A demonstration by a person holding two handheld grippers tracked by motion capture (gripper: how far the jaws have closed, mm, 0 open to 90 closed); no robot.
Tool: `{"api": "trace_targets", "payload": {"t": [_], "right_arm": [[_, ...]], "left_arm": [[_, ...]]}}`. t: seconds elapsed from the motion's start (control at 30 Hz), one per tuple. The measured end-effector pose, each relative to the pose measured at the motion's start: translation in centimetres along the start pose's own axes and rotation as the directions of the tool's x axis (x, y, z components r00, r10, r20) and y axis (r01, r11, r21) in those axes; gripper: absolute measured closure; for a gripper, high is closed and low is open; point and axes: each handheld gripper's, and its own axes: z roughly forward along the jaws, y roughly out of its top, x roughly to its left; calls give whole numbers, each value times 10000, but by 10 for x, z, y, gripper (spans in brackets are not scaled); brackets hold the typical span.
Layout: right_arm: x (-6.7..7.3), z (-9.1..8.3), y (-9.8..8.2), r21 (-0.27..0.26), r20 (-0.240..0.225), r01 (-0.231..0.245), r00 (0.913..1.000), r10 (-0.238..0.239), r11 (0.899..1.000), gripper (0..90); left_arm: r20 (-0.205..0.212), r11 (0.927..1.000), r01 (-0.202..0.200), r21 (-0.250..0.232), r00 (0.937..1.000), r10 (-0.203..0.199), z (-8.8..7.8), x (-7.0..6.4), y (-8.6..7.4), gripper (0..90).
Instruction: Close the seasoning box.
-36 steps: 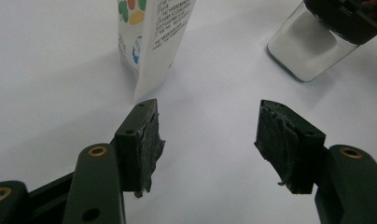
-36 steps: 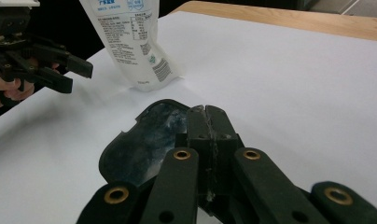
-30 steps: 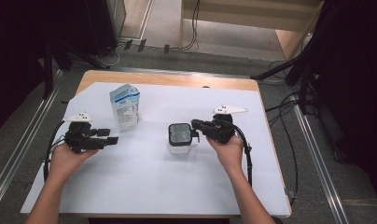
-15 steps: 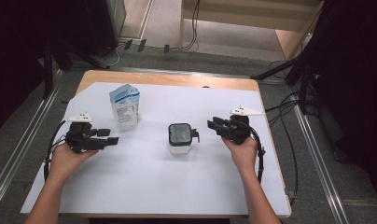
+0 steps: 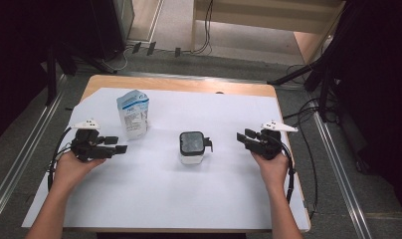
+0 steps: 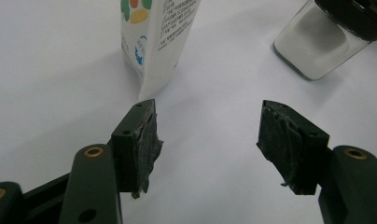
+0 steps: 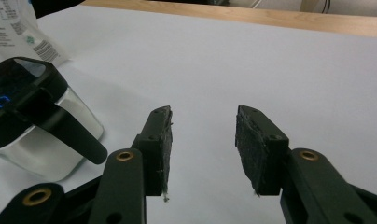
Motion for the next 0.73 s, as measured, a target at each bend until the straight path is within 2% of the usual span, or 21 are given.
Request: {"api": "trace_targets", "payload": {"t": [0.23, 0.33, 0.73], "right_arm": [[-7, -2, -8, 83, 138, -193, 9997, 192, 9998, 549], [-10, -2, -11, 171, 204, -243, 9995, 239, 9996, 537], [-10, -5, -16, 129, 256, -313, 9992, 309, 9994, 522]], "left_arm": [[-63, 10000, 64, 13, 10000, -64, 3, 4, 0, 380], [-410, 9999, 138, 68, 9991, -135, 5, 4, 0, 378], [-353, 9998, 193, 4, 9992, -193, 6, 7, 1, 375]]}}
